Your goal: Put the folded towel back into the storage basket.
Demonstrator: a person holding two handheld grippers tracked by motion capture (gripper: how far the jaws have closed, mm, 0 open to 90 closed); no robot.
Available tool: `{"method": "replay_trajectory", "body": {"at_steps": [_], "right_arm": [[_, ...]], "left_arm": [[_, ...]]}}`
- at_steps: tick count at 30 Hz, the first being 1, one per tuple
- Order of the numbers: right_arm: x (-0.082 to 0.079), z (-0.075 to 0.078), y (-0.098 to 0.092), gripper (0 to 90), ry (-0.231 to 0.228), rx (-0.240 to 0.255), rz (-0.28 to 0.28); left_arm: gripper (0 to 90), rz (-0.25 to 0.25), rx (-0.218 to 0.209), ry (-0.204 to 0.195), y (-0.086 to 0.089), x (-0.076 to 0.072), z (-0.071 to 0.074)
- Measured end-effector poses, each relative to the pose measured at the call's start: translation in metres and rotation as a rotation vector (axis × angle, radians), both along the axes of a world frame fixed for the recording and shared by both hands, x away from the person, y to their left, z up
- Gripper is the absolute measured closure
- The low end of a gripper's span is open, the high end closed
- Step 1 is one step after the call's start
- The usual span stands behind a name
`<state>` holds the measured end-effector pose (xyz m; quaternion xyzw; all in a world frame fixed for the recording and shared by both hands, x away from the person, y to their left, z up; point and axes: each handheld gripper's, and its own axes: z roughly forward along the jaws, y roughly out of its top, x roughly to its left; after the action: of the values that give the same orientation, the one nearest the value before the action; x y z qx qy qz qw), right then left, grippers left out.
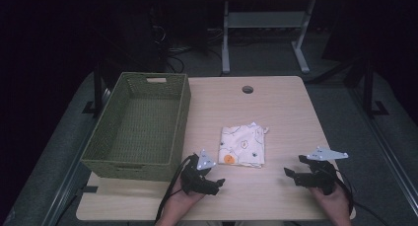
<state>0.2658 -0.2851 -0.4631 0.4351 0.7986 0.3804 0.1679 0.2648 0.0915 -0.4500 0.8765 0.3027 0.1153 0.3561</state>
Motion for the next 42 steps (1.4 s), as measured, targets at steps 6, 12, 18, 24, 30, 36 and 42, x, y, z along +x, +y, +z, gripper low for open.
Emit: {"method": "replay_trajectory", "body": {"at_steps": [6, 12, 18, 24, 30, 36, 42], "right_arm": [[0.000, 0.001, -0.002, 22.9, 0.000, 0.015, -0.008], [-0.002, 0.003, -0.003, 22.9, -0.006, 0.018, -0.017], [-0.001, 0.002, -0.002, 22.9, 0.000, 0.019, -0.016], [-0.001, 0.002, -0.003, 22.9, -0.002, 0.021, -0.018], [-0.001, 0.002, -0.004, 22.9, -0.003, 0.027, -0.020], [-0.001, 0.002, -0.003, 22.9, -0.003, 0.029, -0.018], [0.000, 0.002, -0.004, 22.9, -0.006, 0.033, -0.017]], "left_arm": [[24.0, -0.012, -0.004, -0.006, -0.006, 0.005, 0.005], [24.1, -0.026, 0.012, -0.006, -0.019, 0.015, 0.009], [24.0, -0.053, 0.035, 0.007, -0.033, 0.027, 0.016], [24.0, -0.054, 0.058, 0.018, -0.043, 0.045, 0.025], [24.0, -0.054, 0.078, 0.048, -0.053, 0.063, 0.030], [24.1, -0.051, 0.110, 0.067, -0.064, 0.079, 0.033], [24.7, -0.040, 0.129, 0.091, -0.073, 0.096, 0.035]]}}
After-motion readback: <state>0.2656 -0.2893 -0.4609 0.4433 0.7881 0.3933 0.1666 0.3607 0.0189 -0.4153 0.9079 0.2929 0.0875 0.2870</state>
